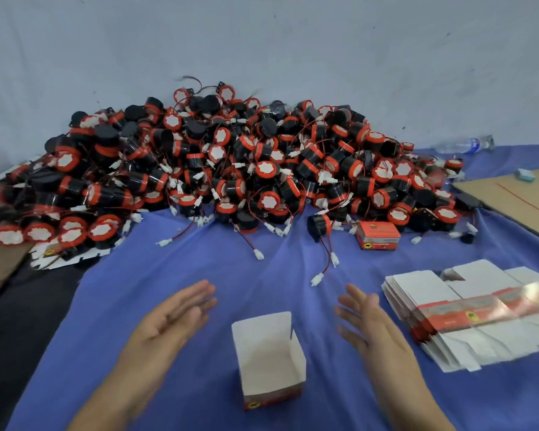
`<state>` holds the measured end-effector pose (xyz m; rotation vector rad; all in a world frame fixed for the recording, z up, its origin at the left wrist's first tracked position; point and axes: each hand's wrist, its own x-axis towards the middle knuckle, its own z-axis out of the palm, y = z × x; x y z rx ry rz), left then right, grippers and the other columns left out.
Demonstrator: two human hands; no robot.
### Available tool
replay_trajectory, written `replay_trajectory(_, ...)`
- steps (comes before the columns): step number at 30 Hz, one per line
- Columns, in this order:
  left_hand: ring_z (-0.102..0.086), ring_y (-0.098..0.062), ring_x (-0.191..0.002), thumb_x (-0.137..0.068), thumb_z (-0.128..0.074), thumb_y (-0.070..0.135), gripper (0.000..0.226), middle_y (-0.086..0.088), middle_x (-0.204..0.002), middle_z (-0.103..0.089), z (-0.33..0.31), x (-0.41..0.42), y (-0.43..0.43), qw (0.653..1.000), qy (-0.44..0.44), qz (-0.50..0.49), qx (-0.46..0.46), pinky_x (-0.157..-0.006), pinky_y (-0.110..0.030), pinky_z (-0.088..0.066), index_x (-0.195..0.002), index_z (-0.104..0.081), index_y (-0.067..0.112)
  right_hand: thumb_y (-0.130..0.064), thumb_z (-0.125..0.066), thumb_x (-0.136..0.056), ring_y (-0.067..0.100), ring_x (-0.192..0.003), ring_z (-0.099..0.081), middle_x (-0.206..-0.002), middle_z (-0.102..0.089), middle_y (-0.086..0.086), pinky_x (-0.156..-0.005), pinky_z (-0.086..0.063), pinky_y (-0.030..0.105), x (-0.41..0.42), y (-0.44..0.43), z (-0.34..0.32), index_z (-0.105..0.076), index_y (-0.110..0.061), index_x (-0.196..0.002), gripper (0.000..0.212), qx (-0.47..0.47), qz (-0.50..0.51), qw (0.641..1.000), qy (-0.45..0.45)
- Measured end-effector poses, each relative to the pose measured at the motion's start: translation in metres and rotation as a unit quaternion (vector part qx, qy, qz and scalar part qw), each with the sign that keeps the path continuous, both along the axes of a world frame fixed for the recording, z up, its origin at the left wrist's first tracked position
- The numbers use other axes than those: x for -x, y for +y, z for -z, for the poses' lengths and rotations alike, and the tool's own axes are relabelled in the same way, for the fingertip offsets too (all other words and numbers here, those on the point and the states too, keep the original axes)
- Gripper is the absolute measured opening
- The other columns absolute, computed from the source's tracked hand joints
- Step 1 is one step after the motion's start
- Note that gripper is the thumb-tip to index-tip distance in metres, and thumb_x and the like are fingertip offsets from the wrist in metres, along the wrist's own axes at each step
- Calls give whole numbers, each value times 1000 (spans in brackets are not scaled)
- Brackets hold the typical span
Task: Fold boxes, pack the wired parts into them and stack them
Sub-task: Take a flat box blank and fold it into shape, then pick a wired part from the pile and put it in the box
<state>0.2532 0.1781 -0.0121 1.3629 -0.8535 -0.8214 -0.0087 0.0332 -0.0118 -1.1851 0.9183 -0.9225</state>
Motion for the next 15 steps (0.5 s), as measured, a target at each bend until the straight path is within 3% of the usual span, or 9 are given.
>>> replay_trajectory(4, -66, -20, -120, -101, -51, 6, 31, -6, -128, -70, -13, 1, -94, 992, 117, 39, 11, -97, -25, -54, -129, -64, 9, -39, -65, -95, -5, -103, -64, -115, -64, -22, -88, -49, 20, -55, -66, -7, -59, -35, -126, 32, -3, 36, 998, 49)
replay_trajectory(6, -67, -21, -117, -101, -52, 3, 29, -9, -126, -70, -9, 4, -143, 987, 148, 55, -10, -95, -26, -57, -128, -64, 5, -21, -66, -96, -13, -82, -60, -102, -60, -23, -69, -47, 11, -83, -102, -3, -57, -32, -113, 22, 40, 49, 992, 108)
replay_trajectory(7, -67, -21, -116, -101, -52, 3, 30, -9, -126, -70, -5, 7, -165, 987, 145, 61, -21, -93, -25, -57, -129, -63, 5, -14, -64, -94, -7, -71, -59, -91, -62, -16, -60, -44, 12, -94, -119, 1, -58, -27, -101, 16, 72, 56, 983, 158)
replay_trajectory(9, -64, -16, -119, -102, -53, 7, 33, -5, -132, -65, 7, 11, -211, 991, 94, 80, -48, -94, -23, -56, -135, -59, 9, -11, -60, -90, 17, -65, -55, -80, -62, 5, -55, -39, 31, -116, -151, 13, -58, -18, -86, 8, 119, 61, 953, 270)
replay_trajectory(10, -59, -13, -123, -104, -53, 11, 37, -1, -141, -57, 13, 11, -235, 992, 57, 94, -64, -96, -23, -54, -140, -55, 14, -15, -61, -90, 24, -70, -57, -84, -63, 9, -58, -39, 34, -124, -165, 19, -61, -15, -89, 1, 128, 60, 934, 328)
replay_trajectory(13, -32, -7, -141, -106, -47, 29, 52, 15, -157, -25, 26, 8, -298, 980, -73, 156, -97, -115, -36, -39, -155, -31, 33, -30, -58, -93, 31, -96, -62, -102, -68, 6, -75, -49, 38, -140, -191, 37, -68, -22, -109, 20, 155, 101, 875, 448)
replay_trajectory(15, -31, -6, -142, -105, -46, 41, 52, 14, -155, -31, 33, 8, -325, 969, -154, 164, -97, -117, -30, -32, -154, -30, 39, -28, -53, -95, 27, -98, -63, -102, -72, -2, -80, -51, 41, -144, -192, 45, -72, -32, -110, 24, 183, 145, 866, 442)
